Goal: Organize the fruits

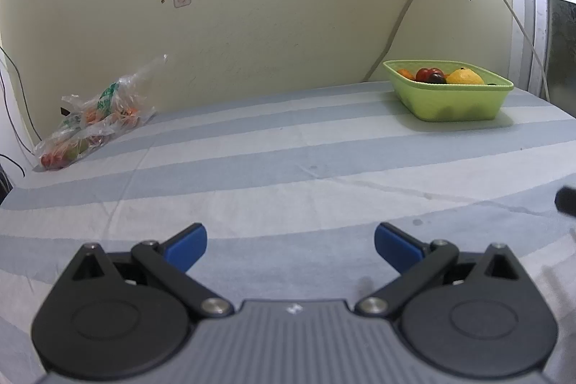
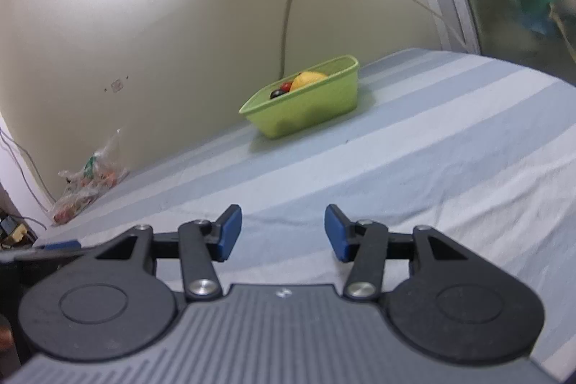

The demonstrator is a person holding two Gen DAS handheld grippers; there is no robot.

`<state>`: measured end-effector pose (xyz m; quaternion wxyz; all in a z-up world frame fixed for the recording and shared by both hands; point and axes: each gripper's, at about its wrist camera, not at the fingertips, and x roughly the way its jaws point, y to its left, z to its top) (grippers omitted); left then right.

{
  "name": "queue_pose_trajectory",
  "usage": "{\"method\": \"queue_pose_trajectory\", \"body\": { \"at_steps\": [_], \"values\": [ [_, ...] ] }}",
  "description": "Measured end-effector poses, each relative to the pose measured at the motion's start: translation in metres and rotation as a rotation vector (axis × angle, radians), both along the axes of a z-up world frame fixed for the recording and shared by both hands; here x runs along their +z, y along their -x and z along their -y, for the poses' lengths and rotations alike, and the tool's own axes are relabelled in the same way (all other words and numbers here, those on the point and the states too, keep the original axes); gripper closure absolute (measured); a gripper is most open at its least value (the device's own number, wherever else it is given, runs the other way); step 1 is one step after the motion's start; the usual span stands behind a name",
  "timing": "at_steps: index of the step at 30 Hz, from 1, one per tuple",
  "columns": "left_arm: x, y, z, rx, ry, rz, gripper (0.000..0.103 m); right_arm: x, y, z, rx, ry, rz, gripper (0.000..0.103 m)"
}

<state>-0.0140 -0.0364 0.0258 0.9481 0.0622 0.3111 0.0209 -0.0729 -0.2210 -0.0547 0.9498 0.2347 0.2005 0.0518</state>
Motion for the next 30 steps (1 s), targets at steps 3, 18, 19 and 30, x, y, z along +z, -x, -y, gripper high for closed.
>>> {"method": "queue_pose_trajectory", "body": {
  "at_steps": [3, 18, 19, 30],
  "values": [
    [0.002, -0.001, 0.001, 0.008, -0.019, 0.014, 0.0, 0.004, -0.007, 0.004, -0.012, 0.005, 0.014, 0.049],
    [-0.001, -0.039, 0.006, 0.078, -0.064, 0.065, 0.0, 0.006, -0.03, -0.003, -0.015, 0.108, 0.088, 0.043],
    [-0.004, -0.041, 0.006, 0.088, -0.064, 0.065, 0.0, 0.007, -0.029, -0.006, -0.004, 0.126, 0.101, 0.041],
    [-0.014, -0.044, 0.009, 0.096, -0.098, 0.052, 0.0, 0.007, -0.035, -0.001, 0.025, 0.093, 0.091, 0.04]
  ]
}}
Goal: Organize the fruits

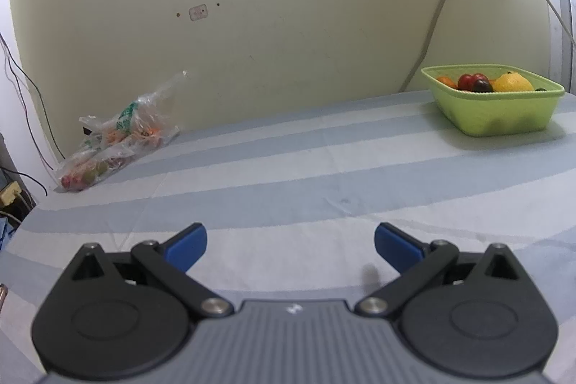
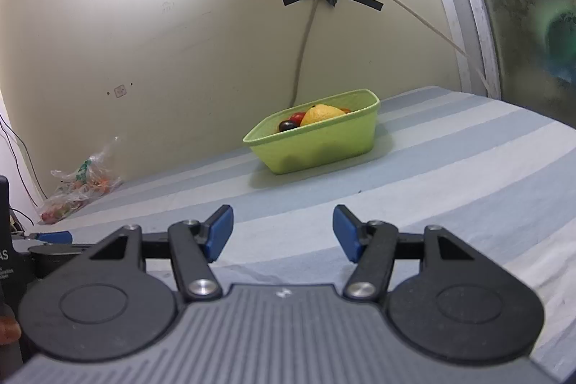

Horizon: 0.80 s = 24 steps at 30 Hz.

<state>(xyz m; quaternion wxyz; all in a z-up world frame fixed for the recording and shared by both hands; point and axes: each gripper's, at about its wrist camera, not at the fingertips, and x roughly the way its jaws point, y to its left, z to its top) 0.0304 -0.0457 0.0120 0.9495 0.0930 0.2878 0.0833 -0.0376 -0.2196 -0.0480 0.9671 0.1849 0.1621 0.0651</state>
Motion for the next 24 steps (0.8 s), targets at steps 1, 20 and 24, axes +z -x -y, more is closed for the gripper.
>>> {"method": "queue_pose_trajectory", "body": {
  "at_steps": [1, 20, 24],
  "values": [
    [0.0, -0.0004, -0.0003, -0.002, 0.003, -0.002, 0.0, -0.0001, -0.0002, 0.0004, 0.001, -0.001, -0.001, 0.04],
    [-0.0004, 0.0018, -0.0057, -0.006, 0.036, -0.003, 0.0, -0.0017, 0.0007, 0.006, -0.002, -0.035, -0.005, 0.037],
    [0.0003, 0.004, -0.0049, 0.001, 0.027, 0.01, 0.0, -0.0014, 0.0008, 0.0061, 0.001, -0.034, -0.004, 0.036]
  ]
}}
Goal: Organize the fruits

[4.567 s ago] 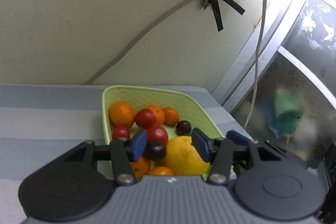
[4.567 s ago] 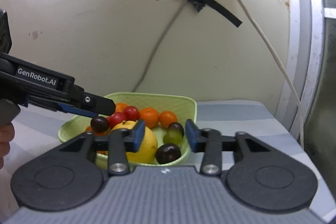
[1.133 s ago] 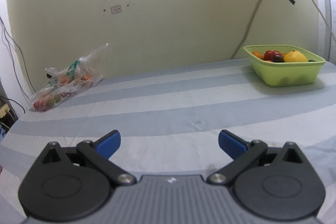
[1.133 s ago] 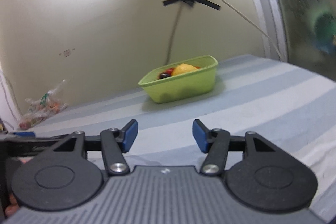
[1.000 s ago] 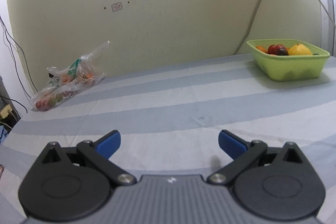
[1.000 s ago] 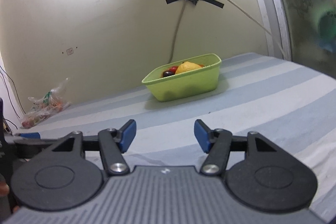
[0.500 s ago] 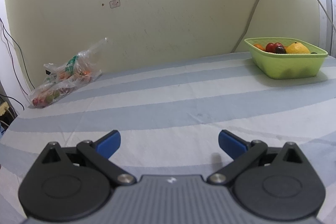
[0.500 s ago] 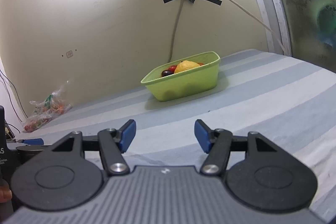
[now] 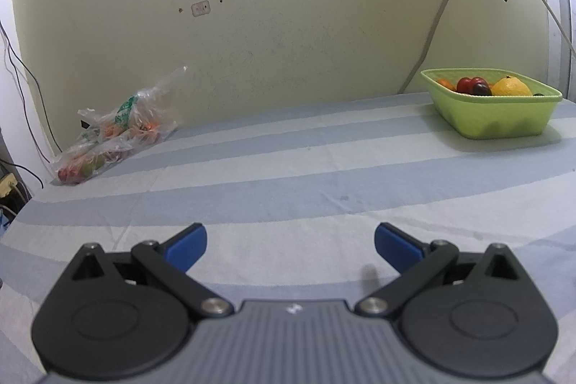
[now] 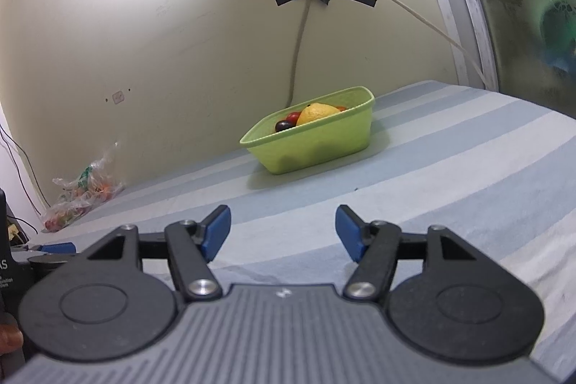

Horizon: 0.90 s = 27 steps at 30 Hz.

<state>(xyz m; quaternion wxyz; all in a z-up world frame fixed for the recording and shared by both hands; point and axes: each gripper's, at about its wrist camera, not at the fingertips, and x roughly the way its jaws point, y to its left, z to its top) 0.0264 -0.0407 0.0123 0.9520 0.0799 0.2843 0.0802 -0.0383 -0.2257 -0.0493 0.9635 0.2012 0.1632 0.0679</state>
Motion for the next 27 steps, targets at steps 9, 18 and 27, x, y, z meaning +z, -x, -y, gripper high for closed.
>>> {"method": "queue_pose_trajectory", "body": {
  "at_steps": [9, 18, 27],
  "values": [
    [0.0011, 0.0012, -0.001, 0.014, -0.009, 0.013, 0.0, -0.0001, 0.0003, 0.0001, 0.002, 0.003, 0.001, 0.036],
    [0.0015, 0.0032, -0.0007, 0.017, -0.01, 0.028, 0.0, 0.0002, 0.0007, 0.0002, 0.002, 0.001, 0.002, 0.034],
    [0.0018, 0.0034, -0.0013, 0.019, -0.012, 0.03, 0.0, 0.0001, 0.001, 0.0001, 0.001, 0.001, 0.002, 0.034]
  ]
}}
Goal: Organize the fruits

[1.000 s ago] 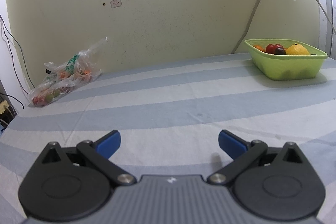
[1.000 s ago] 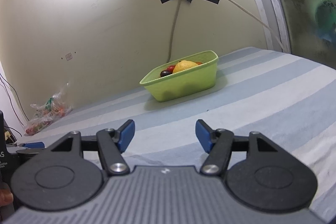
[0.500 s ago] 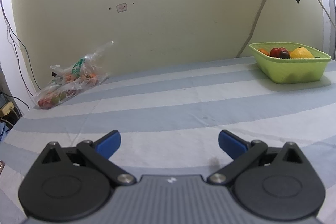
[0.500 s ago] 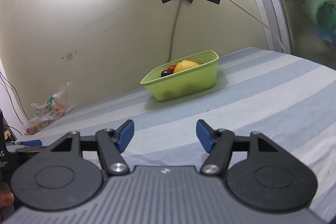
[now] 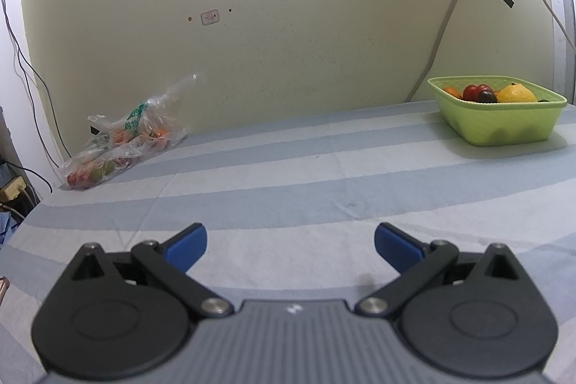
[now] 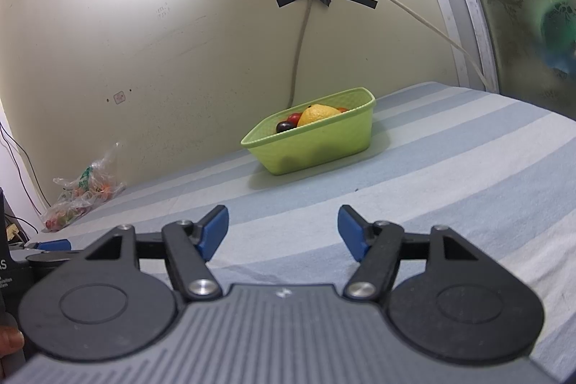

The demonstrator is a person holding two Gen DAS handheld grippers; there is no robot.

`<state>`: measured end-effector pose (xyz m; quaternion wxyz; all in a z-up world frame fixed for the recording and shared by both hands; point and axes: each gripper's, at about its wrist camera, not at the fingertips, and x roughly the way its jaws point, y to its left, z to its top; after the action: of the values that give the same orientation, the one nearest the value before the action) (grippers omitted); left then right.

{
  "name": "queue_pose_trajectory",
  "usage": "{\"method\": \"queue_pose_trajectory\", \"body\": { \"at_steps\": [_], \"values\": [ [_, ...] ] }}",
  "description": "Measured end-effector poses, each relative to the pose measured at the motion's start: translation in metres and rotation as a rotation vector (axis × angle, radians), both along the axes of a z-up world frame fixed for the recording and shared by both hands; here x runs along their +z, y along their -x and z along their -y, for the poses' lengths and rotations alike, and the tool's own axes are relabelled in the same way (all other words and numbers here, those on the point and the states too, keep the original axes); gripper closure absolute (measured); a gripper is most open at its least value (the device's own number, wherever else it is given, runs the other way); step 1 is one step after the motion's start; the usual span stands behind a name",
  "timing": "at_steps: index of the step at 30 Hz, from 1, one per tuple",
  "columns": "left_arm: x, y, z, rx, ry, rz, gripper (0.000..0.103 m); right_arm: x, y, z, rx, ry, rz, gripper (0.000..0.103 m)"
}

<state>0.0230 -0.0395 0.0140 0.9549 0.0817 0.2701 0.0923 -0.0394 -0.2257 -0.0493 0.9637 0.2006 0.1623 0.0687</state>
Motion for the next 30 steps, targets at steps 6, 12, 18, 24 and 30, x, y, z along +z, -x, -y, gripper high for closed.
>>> {"method": "queue_pose_trajectory", "body": {
  "at_steps": [6, 12, 18, 24, 30],
  "values": [
    [0.0004, -0.0002, -0.0004, 0.004, 0.005, -0.002, 0.0, -0.0001, 0.0001, 0.0, 0.0, 0.0, 0.0, 0.033],
    [0.0004, -0.0002, -0.0011, -0.002, 0.004, -0.001, 0.0, -0.0002, 0.0, -0.0001, 0.0, 0.0, 0.0, 0.033],
    [0.0003, -0.0005, -0.0012, -0.001, 0.006, -0.002, 0.0, -0.0007, -0.0002, 0.0002, 0.0, 0.0, 0.0, 0.033],
    [0.0, -0.0003, -0.0012, -0.002, 0.004, -0.001, 0.0, 0.0003, -0.001, 0.0004, 0.006, 0.003, -0.001, 0.033],
    [0.0, -0.0007, -0.0007, -0.005, 0.003, -0.001, 0.0, 0.0002, -0.0016, 0.0004, 0.009, 0.004, -0.002, 0.033]
  ]
}}
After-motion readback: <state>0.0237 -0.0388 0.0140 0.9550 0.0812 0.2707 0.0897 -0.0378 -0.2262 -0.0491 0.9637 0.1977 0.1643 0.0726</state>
